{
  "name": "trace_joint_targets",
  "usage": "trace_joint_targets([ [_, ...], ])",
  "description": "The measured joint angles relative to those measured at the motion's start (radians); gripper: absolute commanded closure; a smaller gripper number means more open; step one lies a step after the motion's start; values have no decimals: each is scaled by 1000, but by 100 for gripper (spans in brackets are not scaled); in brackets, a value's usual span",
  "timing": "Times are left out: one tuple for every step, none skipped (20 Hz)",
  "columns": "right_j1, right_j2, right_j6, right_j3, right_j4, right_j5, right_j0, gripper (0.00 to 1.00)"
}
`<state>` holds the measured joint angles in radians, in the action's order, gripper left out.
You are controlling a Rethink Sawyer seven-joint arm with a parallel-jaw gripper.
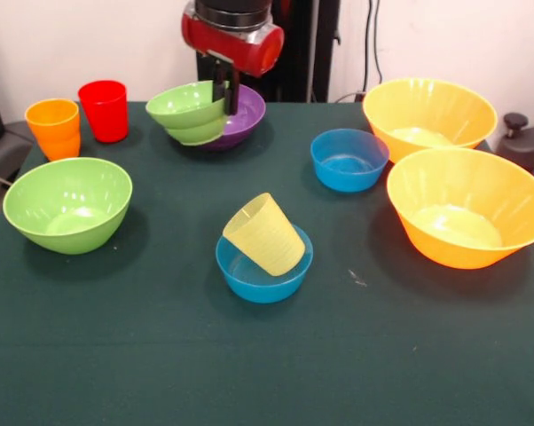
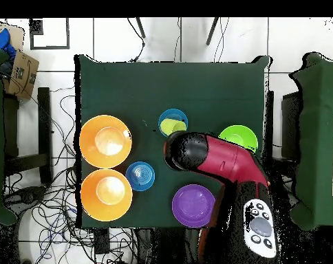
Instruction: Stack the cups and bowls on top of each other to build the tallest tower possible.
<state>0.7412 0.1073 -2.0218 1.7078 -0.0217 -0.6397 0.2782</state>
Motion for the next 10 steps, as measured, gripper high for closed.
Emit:
trace_joint_targets([
  [0, -9, 0, 0, 0, 0, 10, 100],
  [0, -24, 0, 1, 0, 0, 27, 100],
  [0, -37, 0, 2, 0, 1, 39, 100],
  [0, -73, 0, 9, 0, 10, 69, 100],
  [-1, -84, 0, 12, 0, 15, 78, 100],
  [-1, -91, 0, 13, 0, 18, 84, 100],
  [-1, -114, 0, 19, 0, 29, 100, 100],
  [-1, -129, 0, 23, 0, 38, 110, 100],
  [-1, -154, 0, 29, 0, 53, 126, 100],
  [-1, -165, 0, 31, 0, 60, 132, 100],
])
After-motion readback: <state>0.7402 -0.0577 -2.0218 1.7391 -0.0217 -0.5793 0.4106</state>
